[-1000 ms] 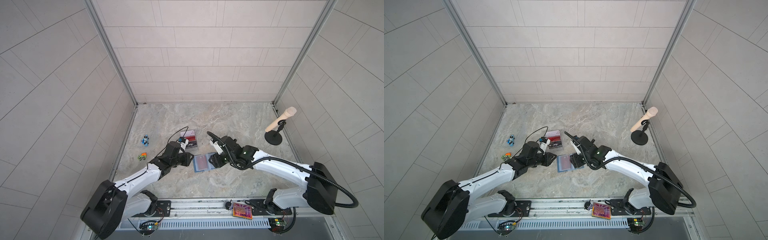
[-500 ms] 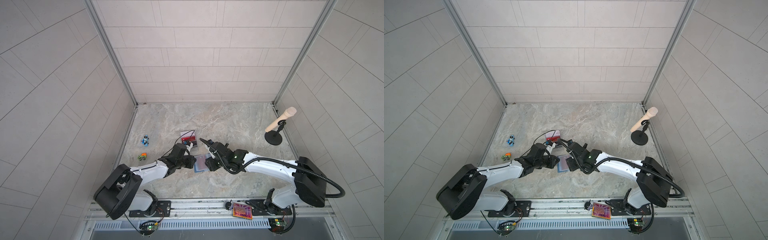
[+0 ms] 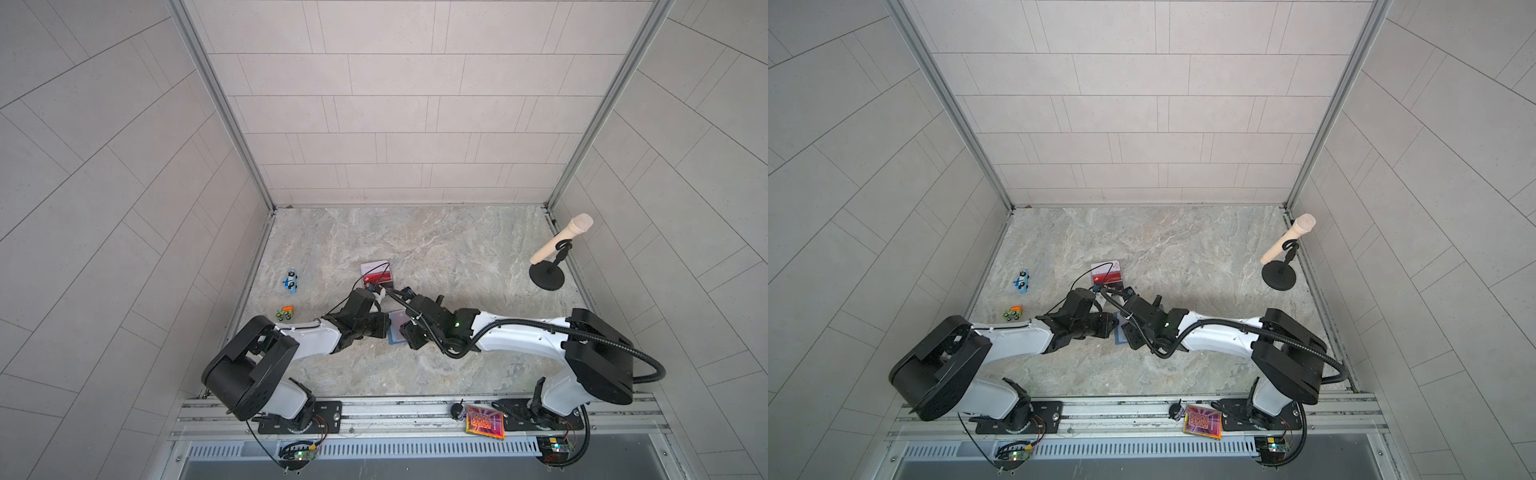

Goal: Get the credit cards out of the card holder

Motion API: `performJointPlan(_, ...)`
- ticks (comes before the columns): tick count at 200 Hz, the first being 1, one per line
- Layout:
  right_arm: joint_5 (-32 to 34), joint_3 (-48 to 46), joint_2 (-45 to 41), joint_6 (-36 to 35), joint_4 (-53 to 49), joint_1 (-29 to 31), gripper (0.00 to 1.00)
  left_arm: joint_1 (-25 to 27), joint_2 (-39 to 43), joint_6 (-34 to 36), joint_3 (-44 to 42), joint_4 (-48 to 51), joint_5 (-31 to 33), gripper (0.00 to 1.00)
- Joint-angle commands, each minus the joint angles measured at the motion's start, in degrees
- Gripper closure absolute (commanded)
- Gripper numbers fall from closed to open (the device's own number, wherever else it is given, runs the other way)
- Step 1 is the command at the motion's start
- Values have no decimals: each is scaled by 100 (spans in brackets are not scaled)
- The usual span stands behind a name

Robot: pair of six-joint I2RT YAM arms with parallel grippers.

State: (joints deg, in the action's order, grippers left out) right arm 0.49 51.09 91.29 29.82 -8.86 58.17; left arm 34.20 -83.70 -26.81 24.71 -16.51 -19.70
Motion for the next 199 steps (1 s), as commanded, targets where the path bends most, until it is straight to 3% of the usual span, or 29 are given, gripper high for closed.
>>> performJointPlan(1,188,67,226,9,123,43,47,26,-141,-79,-151,-147,-19,92)
performJointPlan(140,574,471,961,-71,68,135,37,26,-40,-272,-423,-293,33,92)
performJointPlan(199,915,565,1180,-20,-168,155,39,26,-49,-272,-388,-256,37,92)
